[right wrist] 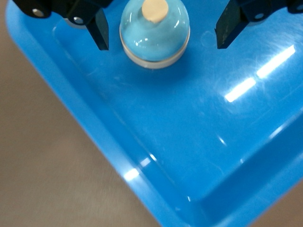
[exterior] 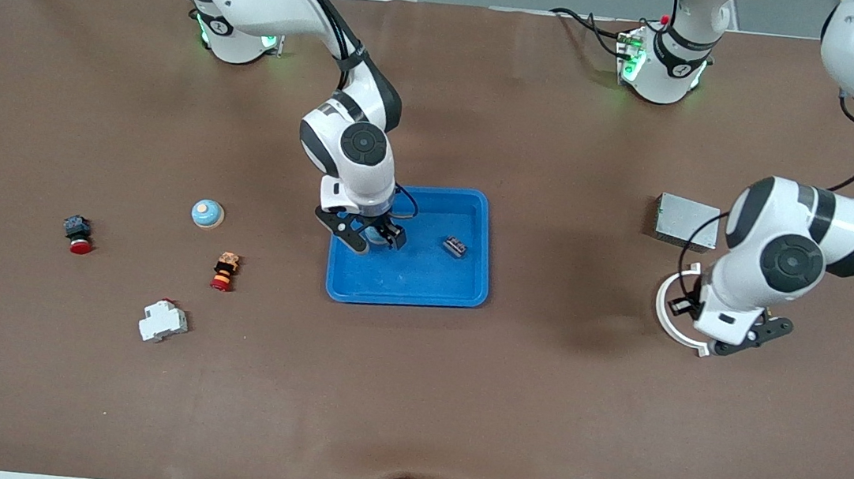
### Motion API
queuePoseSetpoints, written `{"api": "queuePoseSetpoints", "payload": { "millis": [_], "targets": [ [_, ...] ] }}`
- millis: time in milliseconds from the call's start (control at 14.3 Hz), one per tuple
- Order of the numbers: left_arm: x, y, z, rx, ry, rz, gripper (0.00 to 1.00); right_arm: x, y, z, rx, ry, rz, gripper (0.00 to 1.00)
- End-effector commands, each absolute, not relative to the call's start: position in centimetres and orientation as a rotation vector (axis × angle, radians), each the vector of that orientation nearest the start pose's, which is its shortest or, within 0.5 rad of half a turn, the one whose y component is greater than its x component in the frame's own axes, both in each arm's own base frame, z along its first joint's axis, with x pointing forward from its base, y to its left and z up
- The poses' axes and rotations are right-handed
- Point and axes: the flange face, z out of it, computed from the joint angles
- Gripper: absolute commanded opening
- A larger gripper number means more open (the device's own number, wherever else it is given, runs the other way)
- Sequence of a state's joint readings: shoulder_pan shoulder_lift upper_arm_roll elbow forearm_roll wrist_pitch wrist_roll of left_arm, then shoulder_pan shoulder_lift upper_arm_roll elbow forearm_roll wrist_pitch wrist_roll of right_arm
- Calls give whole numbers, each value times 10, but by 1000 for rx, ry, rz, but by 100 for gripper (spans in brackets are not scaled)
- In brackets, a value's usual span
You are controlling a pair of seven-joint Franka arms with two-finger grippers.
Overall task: Place electrolytic capacitor and blue bell in tray
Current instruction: 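Carry the brown capacitor over the tray with the left gripper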
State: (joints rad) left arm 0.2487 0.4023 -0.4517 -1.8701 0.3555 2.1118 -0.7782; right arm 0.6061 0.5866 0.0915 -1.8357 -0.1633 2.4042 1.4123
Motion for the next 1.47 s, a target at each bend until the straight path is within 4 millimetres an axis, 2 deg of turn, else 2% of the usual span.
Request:
{"api": "queuePoseSetpoints", "payload": {
  "millis": [0,210,350,420,490,630,910,980,1050,1120,1190,1399],
  "targets": [
    [601,-141,321,-2953,-611,47,0,527,383,252,-3134,809,-50,100],
    [581,-223,324,-2992,-672,39,0,539,333,293,-3234,541,-4,100],
    [563,-282,320,-2980,-787,35,0,548,281,309,-3247,434,1,100],
    [554,-309,310,-2974,-815,49,0,550,259,314,-3254,372,2,100],
    [548,-333,306,-2972,-869,53,0,546,241,314,-3248,323,-20,100],
    [542,-368,291,-2965,-1024,82,0,539,192,304,-3218,247,-89,100],
    [504,-445,276,-2924,-1249,127,0,543,111,286,-3230,99,-55,100],
    [498,-456,279,-2904,-1306,122,0,542,95,286,-3227,76,-67,100],
    [496,-459,274,-2886,-1338,133,0,538,83,282,-3223,66,-75,100],
    [489,-468,265,-2876,-1342,160,0,531,75,279,-3219,51,-90,100],
    [486,-478,263,-2861,-1378,159,0,525,67,277,-3215,49,-104,100],
    [500,-485,257,-2841,-1430,94,0,506,53,260,-3203,39,-126,100]
  ]
}}
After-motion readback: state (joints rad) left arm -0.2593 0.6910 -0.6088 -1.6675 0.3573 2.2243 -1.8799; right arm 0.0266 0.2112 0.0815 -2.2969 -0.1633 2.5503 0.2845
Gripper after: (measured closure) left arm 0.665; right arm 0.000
